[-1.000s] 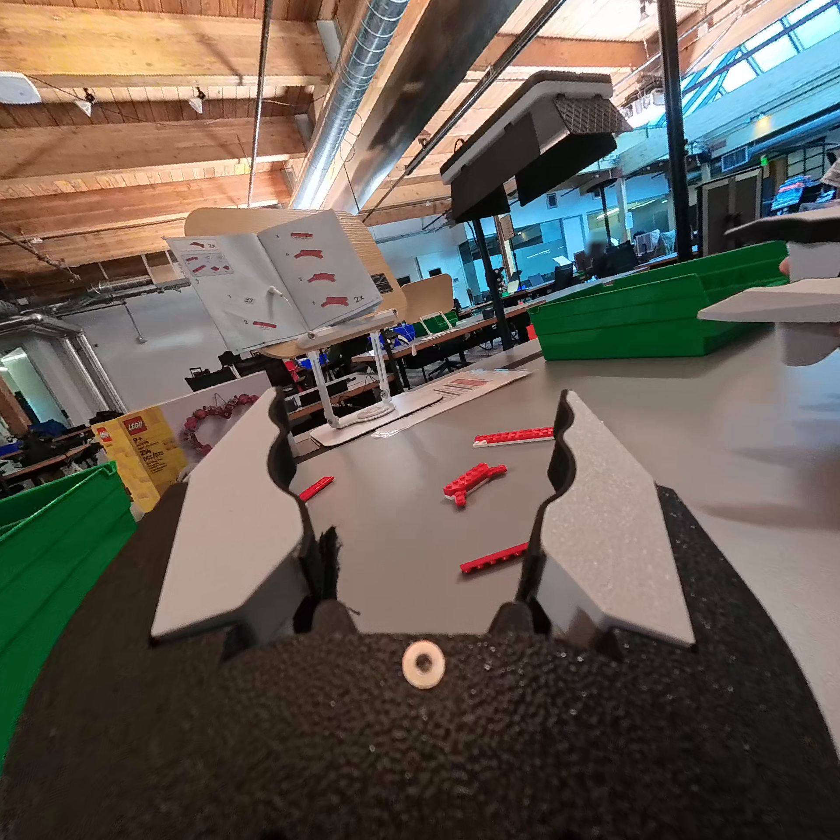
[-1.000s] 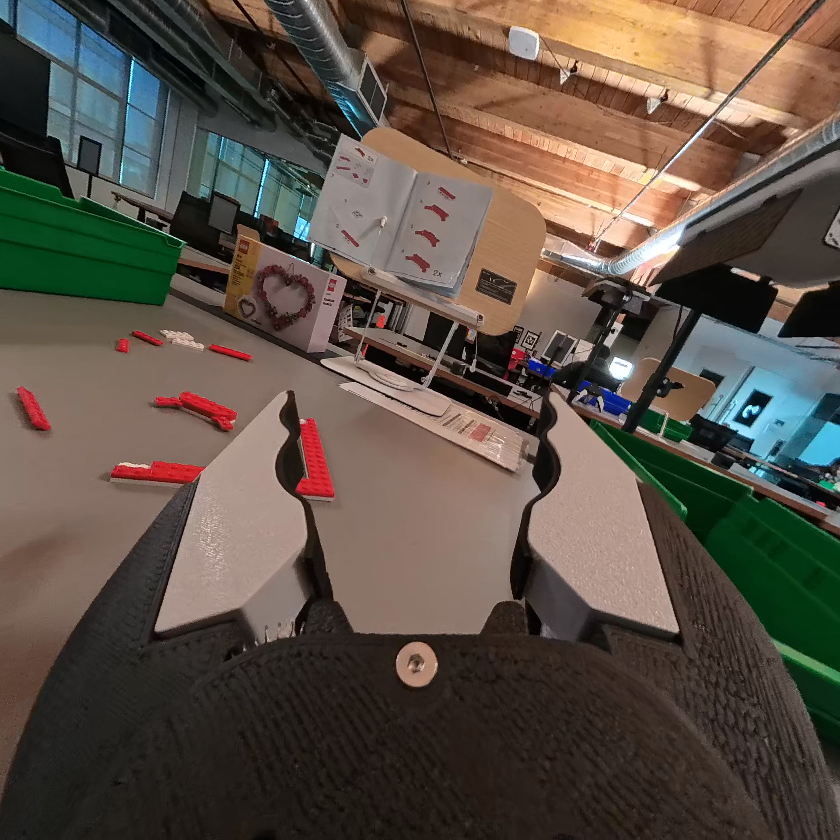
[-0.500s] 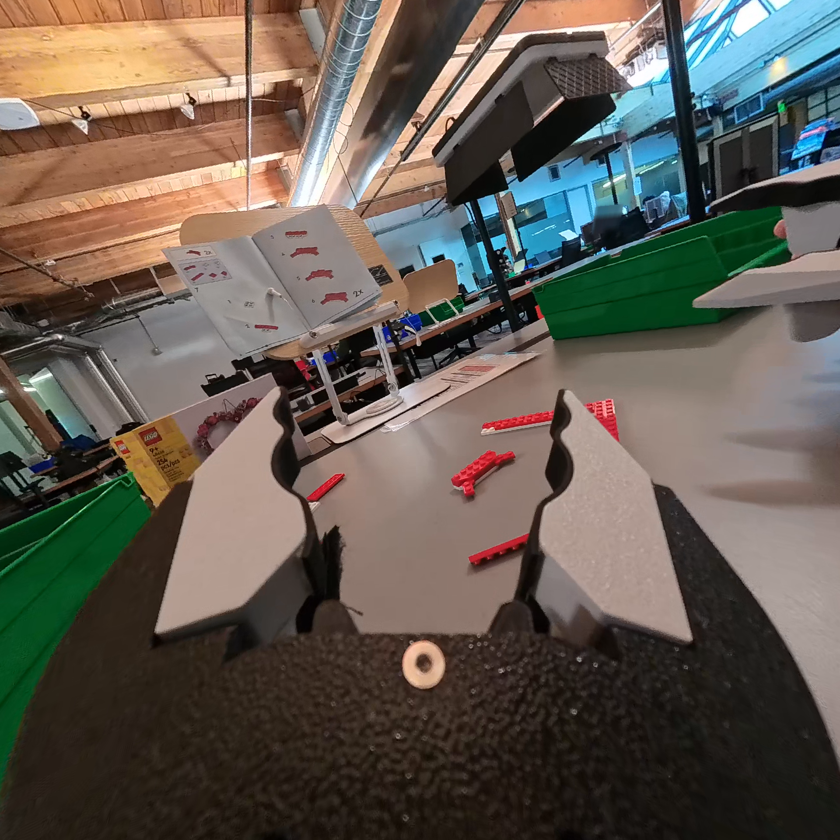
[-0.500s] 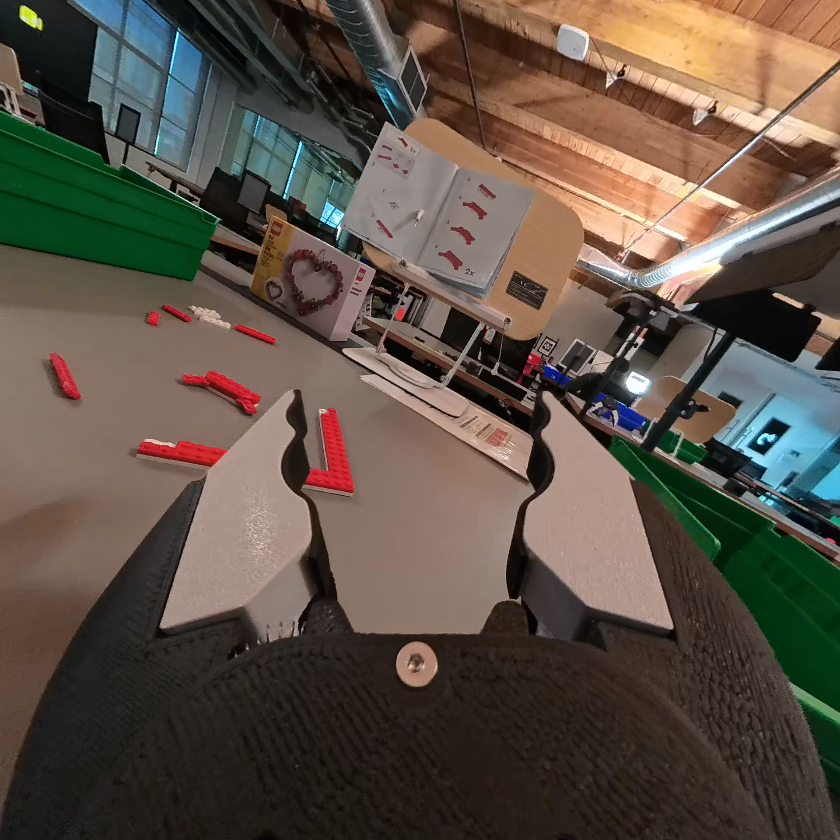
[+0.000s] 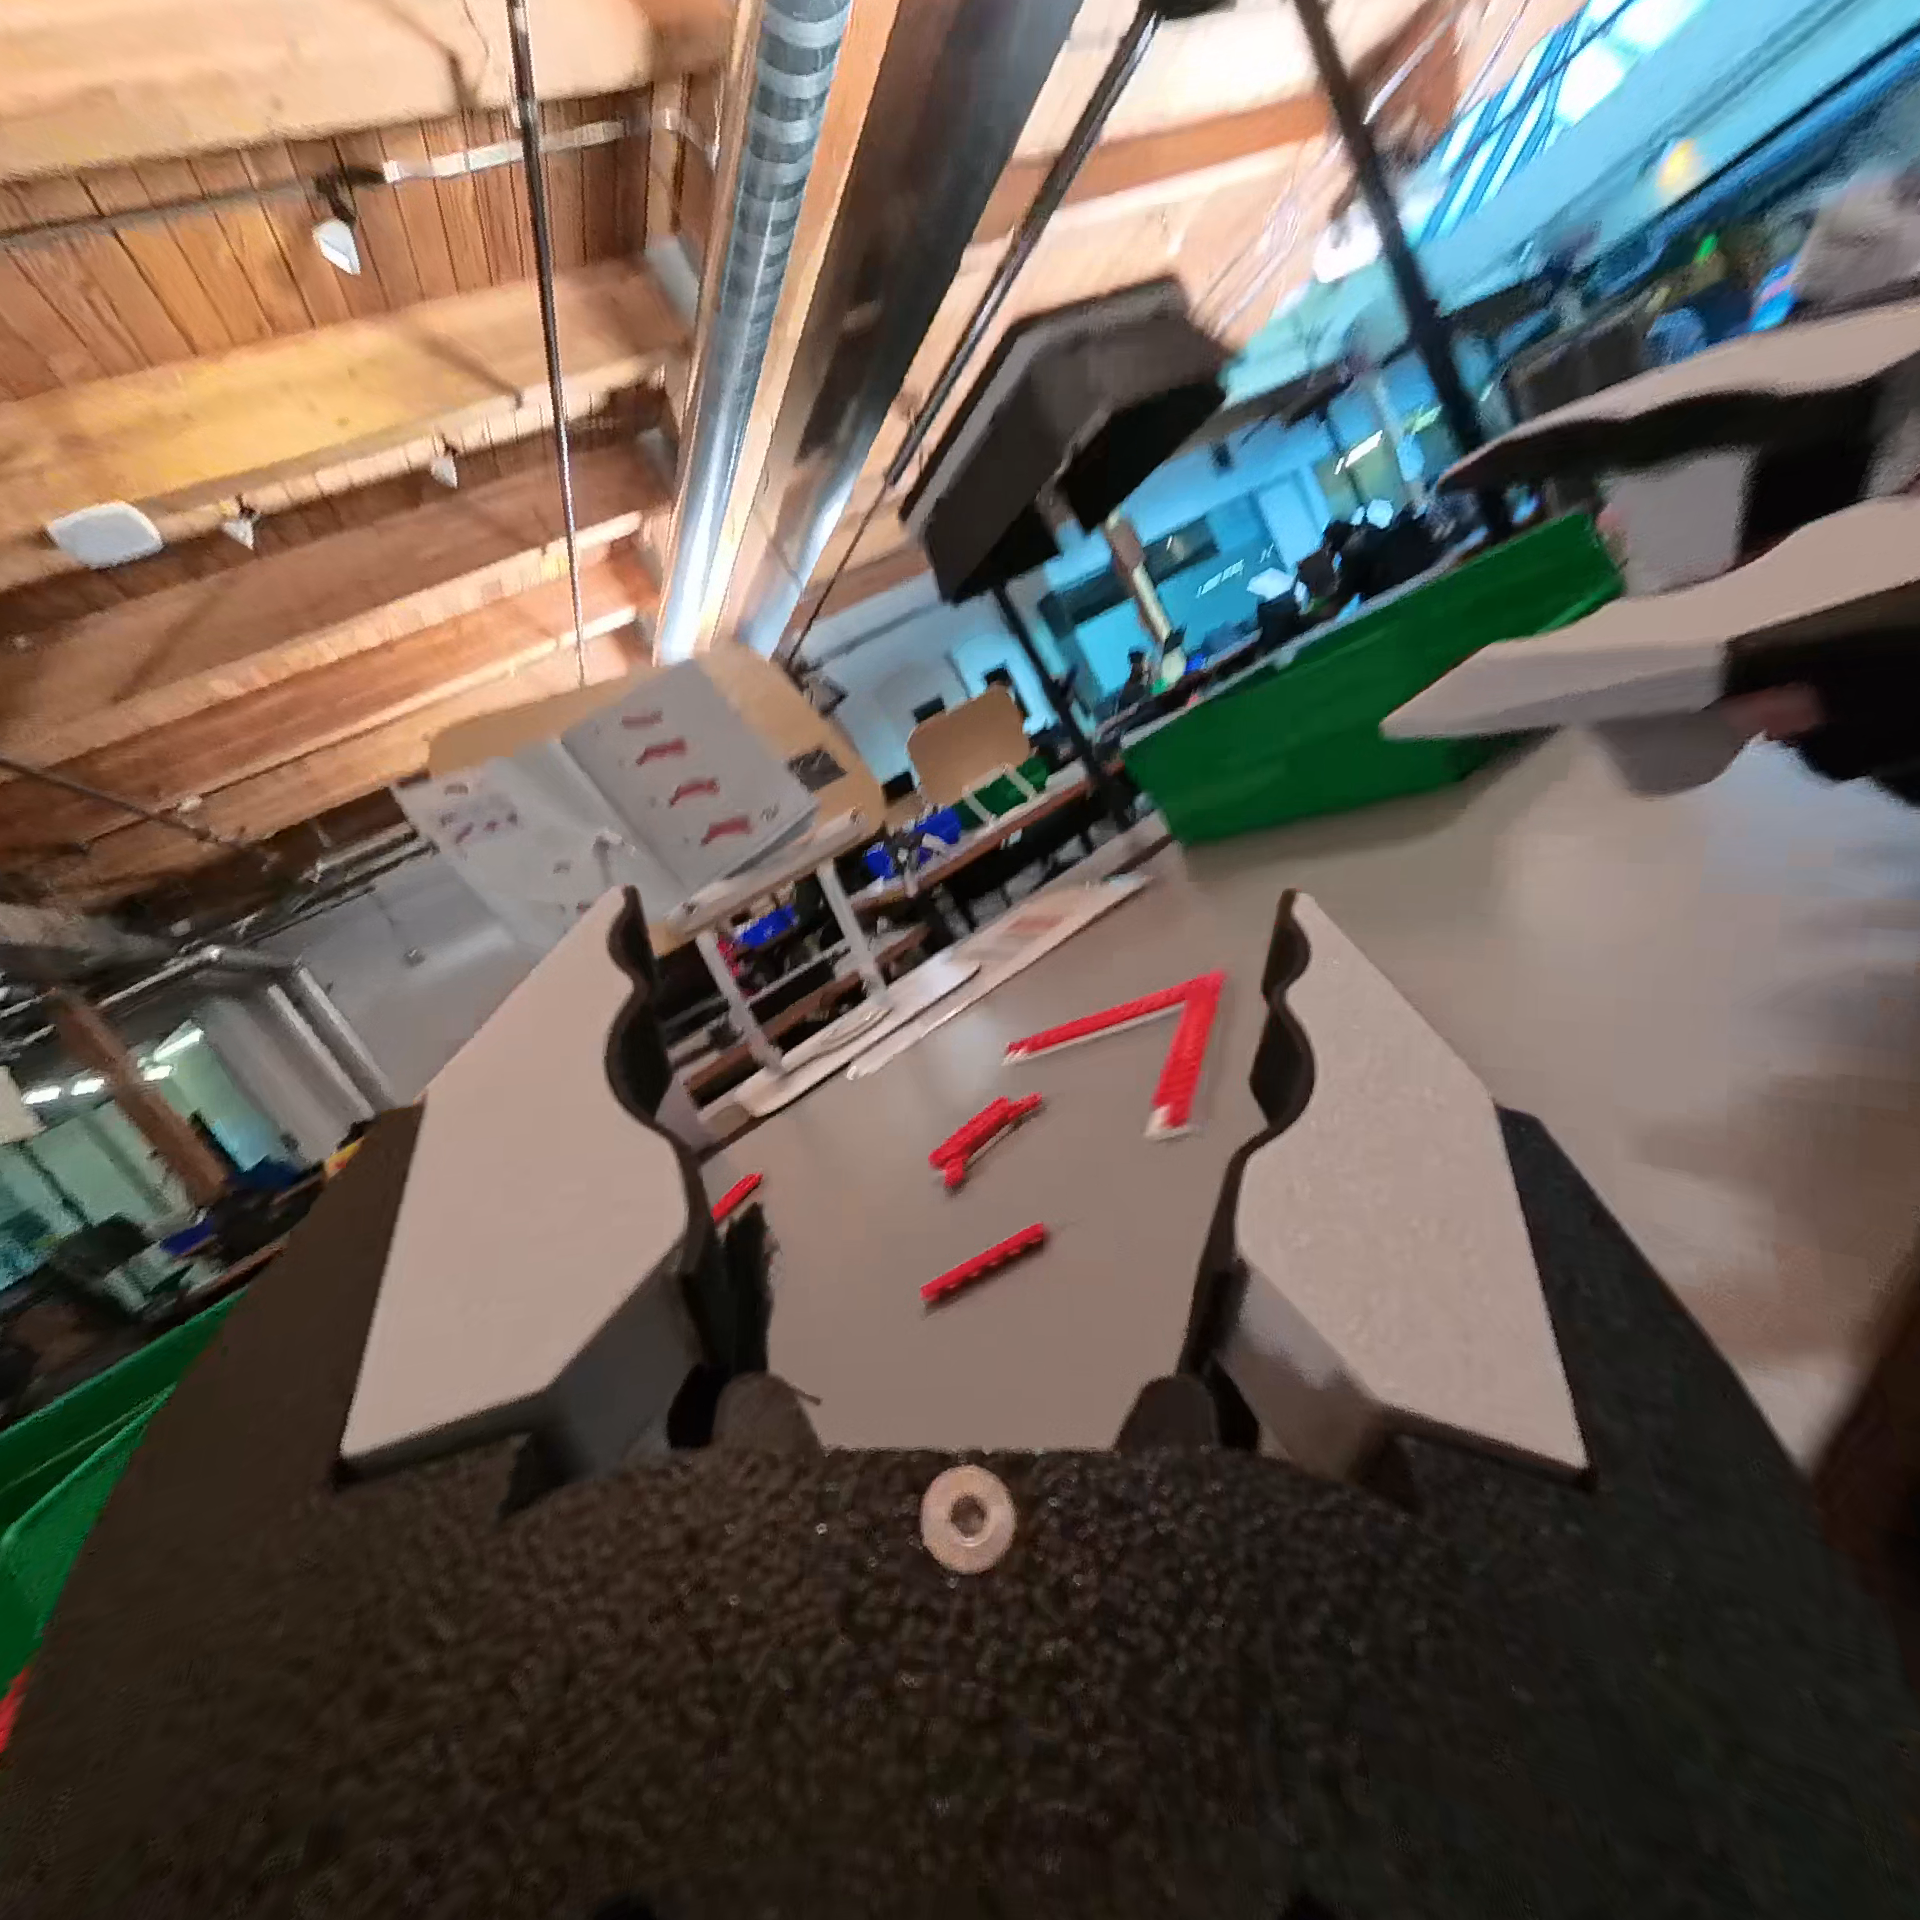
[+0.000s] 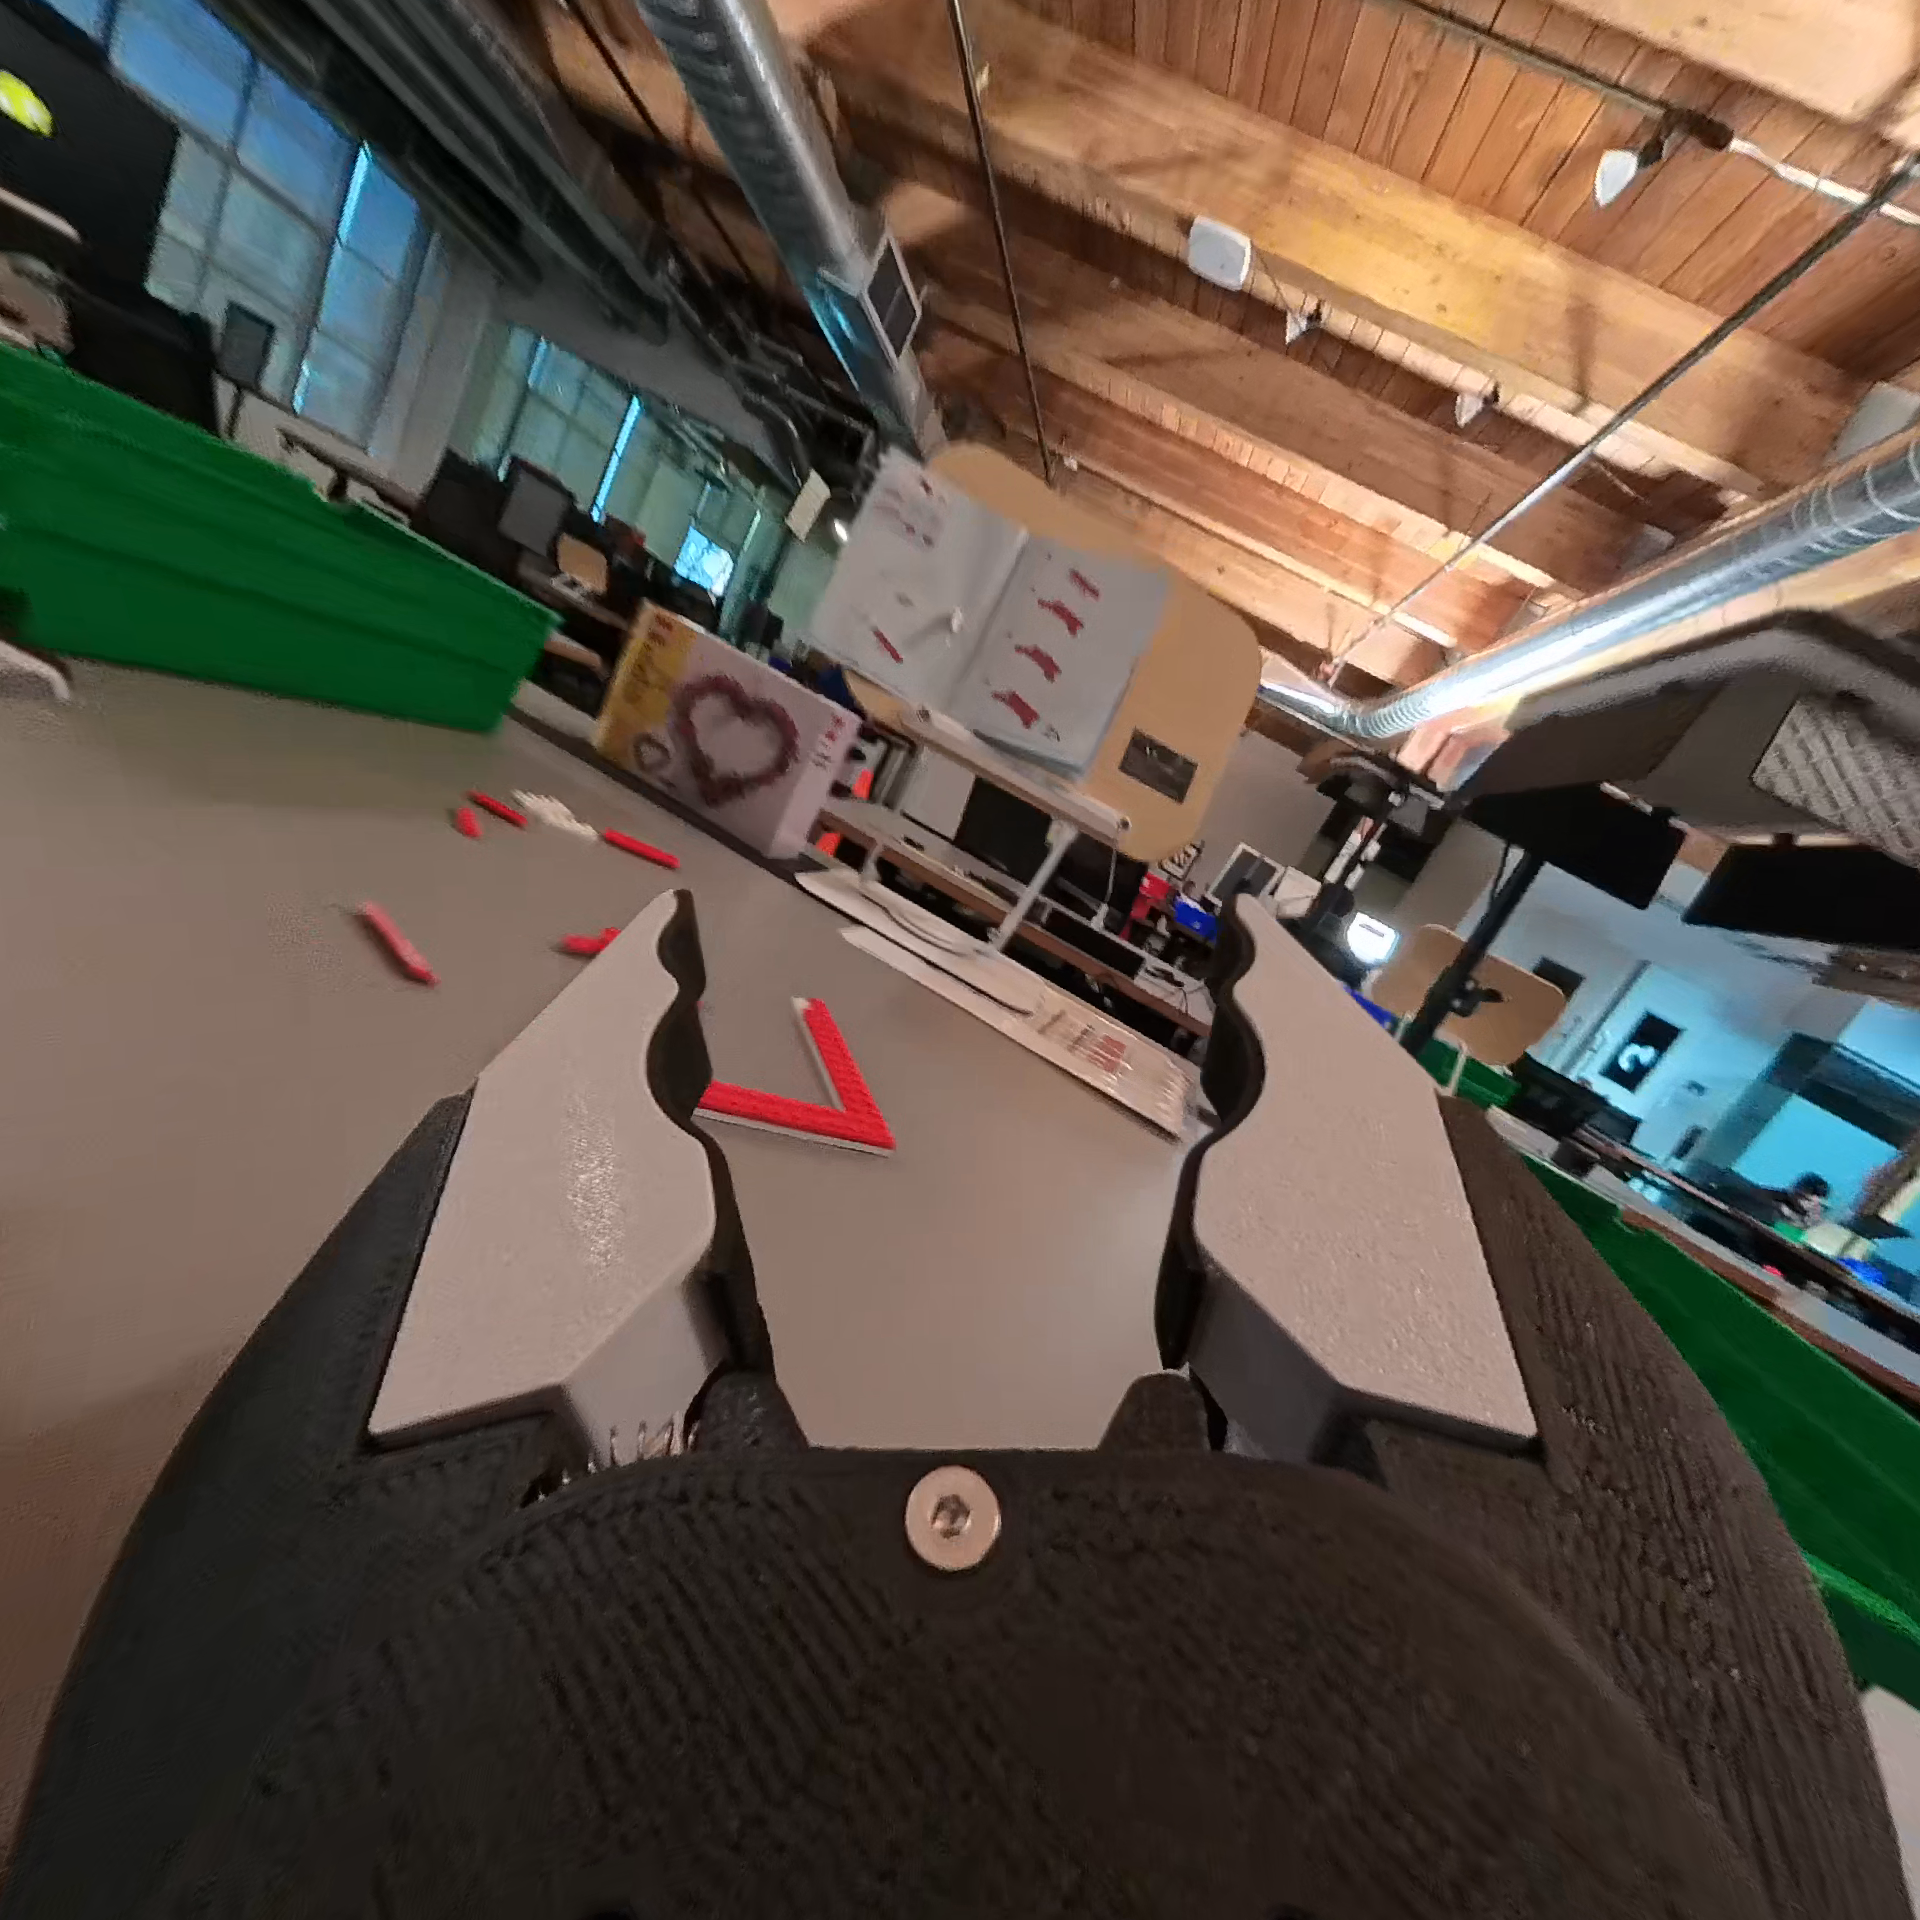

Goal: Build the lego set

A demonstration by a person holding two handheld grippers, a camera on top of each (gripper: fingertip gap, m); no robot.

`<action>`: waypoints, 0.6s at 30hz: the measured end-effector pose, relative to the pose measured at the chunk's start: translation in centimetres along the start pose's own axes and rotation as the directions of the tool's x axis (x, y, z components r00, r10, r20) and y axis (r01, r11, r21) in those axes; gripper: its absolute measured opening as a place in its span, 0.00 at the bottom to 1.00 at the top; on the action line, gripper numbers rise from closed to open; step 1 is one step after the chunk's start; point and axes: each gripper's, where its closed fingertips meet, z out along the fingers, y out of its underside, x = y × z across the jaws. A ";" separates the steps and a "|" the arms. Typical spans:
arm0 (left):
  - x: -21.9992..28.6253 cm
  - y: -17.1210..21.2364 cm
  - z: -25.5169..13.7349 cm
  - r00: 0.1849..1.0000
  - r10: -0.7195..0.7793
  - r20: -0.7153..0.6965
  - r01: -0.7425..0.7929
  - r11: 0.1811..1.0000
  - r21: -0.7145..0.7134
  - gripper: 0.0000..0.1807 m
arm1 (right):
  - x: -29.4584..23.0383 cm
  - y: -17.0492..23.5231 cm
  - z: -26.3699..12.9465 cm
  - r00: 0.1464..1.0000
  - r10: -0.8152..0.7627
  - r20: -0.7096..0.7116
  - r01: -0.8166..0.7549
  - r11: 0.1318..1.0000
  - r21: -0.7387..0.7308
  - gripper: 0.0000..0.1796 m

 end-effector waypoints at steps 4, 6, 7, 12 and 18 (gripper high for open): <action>1.7 -5.4 -5.3 0.995 -0.091 0.046 0.085 0.990 0.117 0.63 | -2.7 -5.4 -5.7 1.000 -0.007 0.029 0.005 0.995 0.096 0.52; 1.7 -6.4 -6.7 0.983 -0.159 0.097 0.146 0.982 0.122 0.62 | -3.7 -6.8 -7.5 0.999 -0.003 0.051 -0.001 0.995 0.098 0.51; 2.6 -6.9 -6.5 0.982 -0.175 0.064 0.167 0.979 0.117 0.63 | -4.2 -7.2 -8.0 0.998 0.011 0.065 -0.016 0.996 0.088 0.51; 4.9 -10.2 -4.2 0.992 -0.128 0.014 0.127 0.989 0.071 0.66 | -6.8 -9.2 -8.5 0.980 0.121 0.156 -0.131 0.990 0.056 0.52; 4.2 -11.1 -5.7 0.973 -0.215 0.085 0.212 0.976 0.044 0.68 | -7.3 -11.1 -9.3 0.963 0.160 0.219 -0.185 0.978 0.101 0.52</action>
